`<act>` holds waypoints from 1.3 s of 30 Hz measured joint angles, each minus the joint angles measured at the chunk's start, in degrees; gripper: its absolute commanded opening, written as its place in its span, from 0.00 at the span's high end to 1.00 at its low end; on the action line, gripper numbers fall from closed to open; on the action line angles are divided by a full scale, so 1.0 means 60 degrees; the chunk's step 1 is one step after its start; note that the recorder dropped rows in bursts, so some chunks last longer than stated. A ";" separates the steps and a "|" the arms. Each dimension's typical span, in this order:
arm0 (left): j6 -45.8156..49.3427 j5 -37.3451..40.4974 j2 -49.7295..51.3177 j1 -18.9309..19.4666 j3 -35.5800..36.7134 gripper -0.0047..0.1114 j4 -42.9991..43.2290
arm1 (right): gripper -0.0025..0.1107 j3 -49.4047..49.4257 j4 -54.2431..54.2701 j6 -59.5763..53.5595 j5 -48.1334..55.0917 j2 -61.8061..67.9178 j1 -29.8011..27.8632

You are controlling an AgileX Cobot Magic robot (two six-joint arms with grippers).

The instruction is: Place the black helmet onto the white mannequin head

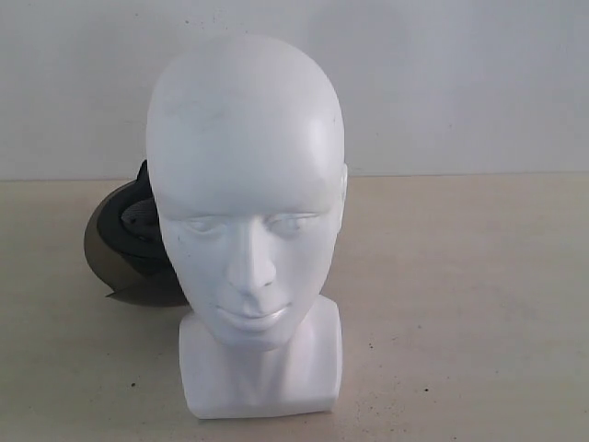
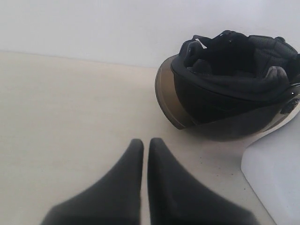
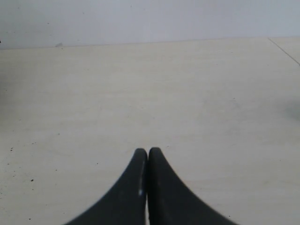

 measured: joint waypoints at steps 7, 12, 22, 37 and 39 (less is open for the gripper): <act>0.0000 0.0000 0.0000 0.0000 0.0000 0.92 0.0000 | 0.98 0.0000 0.0000 0.0000 0.0000 0.0000 0.0000; 0.0000 0.0000 0.0000 0.0000 0.0000 0.92 0.0000 | 0.98 0.0000 0.0000 0.0000 0.0000 0.0000 0.0000; 0.0042 0.0127 0.0000 0.0000 -0.0023 0.92 0.0138 | 0.98 0.0000 0.0000 0.0000 0.0000 0.0000 0.0000; -0.0680 0.1669 -0.0022 0.0000 -0.3737 0.92 -0.0667 | 0.98 0.0000 0.0000 0.0000 0.0000 0.0000 0.0000; -0.0730 0.1610 -0.0022 0.0000 -0.3762 0.92 -0.0687 | 0.98 0.0000 0.0000 0.0000 0.0000 0.0000 0.0000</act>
